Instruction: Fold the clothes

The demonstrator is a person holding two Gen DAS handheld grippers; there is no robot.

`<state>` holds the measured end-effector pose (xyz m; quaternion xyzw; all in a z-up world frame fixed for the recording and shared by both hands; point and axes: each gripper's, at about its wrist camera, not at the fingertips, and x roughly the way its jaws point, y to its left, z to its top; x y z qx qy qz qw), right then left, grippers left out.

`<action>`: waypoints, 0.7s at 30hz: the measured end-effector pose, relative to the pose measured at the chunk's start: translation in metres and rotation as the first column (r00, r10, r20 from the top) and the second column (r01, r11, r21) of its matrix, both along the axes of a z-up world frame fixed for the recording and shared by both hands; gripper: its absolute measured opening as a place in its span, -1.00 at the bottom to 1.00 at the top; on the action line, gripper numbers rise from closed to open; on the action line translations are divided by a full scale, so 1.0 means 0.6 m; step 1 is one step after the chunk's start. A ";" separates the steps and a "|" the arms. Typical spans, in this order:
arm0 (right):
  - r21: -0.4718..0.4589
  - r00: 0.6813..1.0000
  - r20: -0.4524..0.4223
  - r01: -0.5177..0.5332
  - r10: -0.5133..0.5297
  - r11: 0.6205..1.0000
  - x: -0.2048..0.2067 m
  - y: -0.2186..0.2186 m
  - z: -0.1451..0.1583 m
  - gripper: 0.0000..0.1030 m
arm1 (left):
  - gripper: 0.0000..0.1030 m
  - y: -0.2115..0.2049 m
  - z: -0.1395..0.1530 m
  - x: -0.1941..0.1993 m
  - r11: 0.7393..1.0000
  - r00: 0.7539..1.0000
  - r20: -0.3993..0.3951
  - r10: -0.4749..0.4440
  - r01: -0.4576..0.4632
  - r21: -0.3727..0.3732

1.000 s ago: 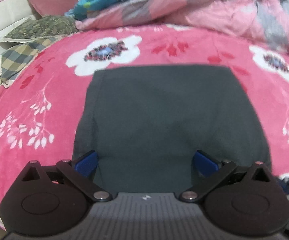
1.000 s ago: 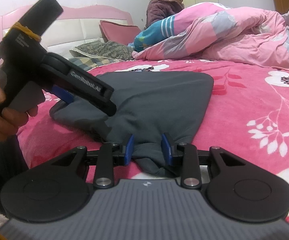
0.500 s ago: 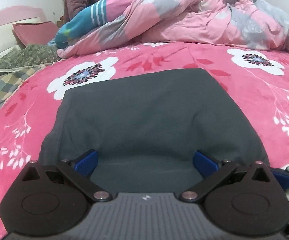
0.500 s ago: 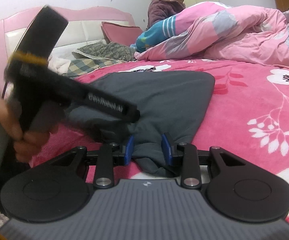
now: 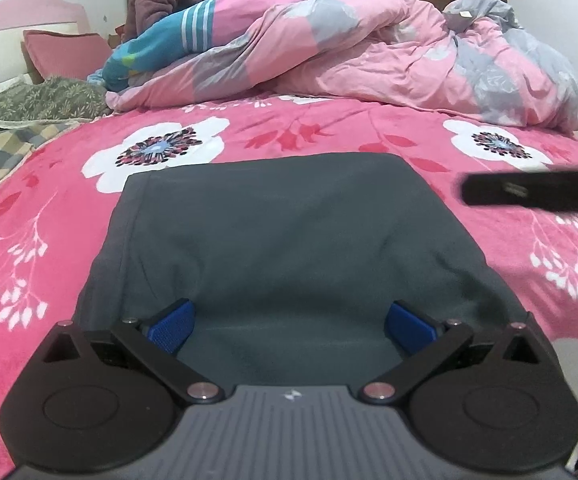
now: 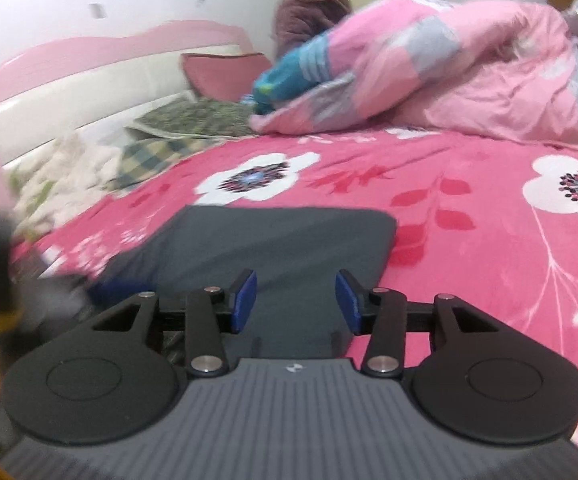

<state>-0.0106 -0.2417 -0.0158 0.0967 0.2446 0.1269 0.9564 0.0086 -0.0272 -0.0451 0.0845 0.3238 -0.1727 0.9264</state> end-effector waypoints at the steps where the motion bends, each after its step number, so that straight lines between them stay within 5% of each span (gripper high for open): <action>1: 0.005 1.000 -0.026 0.006 -0.006 1.000 0.024 -0.001 -0.004 -0.16 | 1.00 0.001 0.000 -0.001 1.000 1.000 0.002 -0.004 0.004 -0.001; 7: 0.044 0.983 -0.183 0.020 -0.011 0.999 0.128 0.004 -0.067 -0.15 | 1.00 0.007 -0.001 -0.004 0.999 0.999 0.012 -0.034 0.034 -0.003; 15: 0.177 0.990 -0.133 0.071 -0.048 0.982 0.065 -0.045 -0.034 -0.03 | 1.00 0.029 0.025 -0.017 0.997 0.999 0.029 -0.036 0.038 -0.073; 21: 0.323 0.975 -0.209 0.138 -0.072 0.936 0.015 -0.106 -0.052 0.00 | 1.00 0.067 0.061 -0.030 0.990 1.000 0.007 0.014 -0.013 -0.141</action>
